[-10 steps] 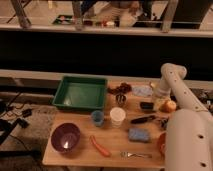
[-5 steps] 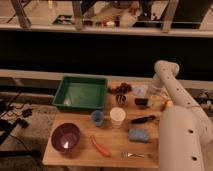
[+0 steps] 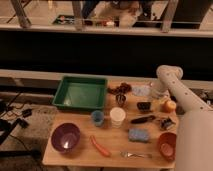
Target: Wipe table surface with eraser
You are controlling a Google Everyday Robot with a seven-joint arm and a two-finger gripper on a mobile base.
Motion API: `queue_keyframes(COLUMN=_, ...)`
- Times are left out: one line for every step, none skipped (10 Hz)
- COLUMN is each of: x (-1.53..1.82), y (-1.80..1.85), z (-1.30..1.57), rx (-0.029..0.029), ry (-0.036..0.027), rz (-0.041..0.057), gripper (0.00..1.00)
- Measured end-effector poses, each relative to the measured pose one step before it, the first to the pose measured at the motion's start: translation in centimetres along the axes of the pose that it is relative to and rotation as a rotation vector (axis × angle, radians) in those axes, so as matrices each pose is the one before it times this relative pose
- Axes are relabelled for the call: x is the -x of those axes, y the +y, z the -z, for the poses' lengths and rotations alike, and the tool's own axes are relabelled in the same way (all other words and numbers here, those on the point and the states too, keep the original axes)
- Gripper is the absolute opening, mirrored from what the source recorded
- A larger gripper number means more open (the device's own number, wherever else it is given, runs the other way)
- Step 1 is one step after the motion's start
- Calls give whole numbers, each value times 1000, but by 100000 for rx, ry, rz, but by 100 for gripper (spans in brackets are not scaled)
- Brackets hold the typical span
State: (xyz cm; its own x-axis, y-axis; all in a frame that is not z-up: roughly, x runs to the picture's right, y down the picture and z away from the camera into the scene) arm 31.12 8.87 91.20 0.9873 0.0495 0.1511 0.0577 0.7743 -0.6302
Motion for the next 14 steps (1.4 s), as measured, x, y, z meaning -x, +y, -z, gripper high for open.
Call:
queue_keyframes(x=-154, y=129, z=37, rx=-1126, ry=588, rz=420, gripper=0)
queue_keyframes(x=46, y=-96, z=48, rx=-1837, ry=477, rz=833, gripper=0)
queue_keyframes(x=181, y=-183, z=-38, rx=-1409, ry=273, rz=859, gripper=0)
queue_keyframes(x=209, y=-188, z=-158, rx=-1054, ry=136, rz=723, gripper=0)
queue_keyframes(x=171, y=-292, z=-47, rx=-1048, ry=157, rz=533, gripper=0)
queue_keyframes(x=110, y=-147, z=-210, rx=-358, ry=28, rz=328, gripper=0)
queue_keyframes(x=106, y=-134, z=-135, rx=-199, ry=49, rz=309, gripper=0)
queue_keyframes(x=62, y=-183, z=-128, rx=-339, ry=-53, rz=129, gripper=0)
queue_keyframes(x=51, y=-290, z=-137, rx=-431, ry=-150, rz=-36, gripper=0)
queue_keyframes(x=52, y=-292, z=-88, rx=-474, ry=-85, rz=-55, gripper=0)
queue_keyframes(x=17, y=-234, z=-107, rx=-390, ry=-97, rz=-97, gripper=0)
queue_keyframes(x=-55, y=-207, z=-61, rx=-409, ry=-11, rz=-154, gripper=0)
queue_keyframes(x=-193, y=-93, z=-36, rx=-297, ry=57, rz=-339, gripper=0)
queue_keyframes(x=-241, y=-62, z=-16, rx=-216, ry=203, rz=-388, gripper=0)
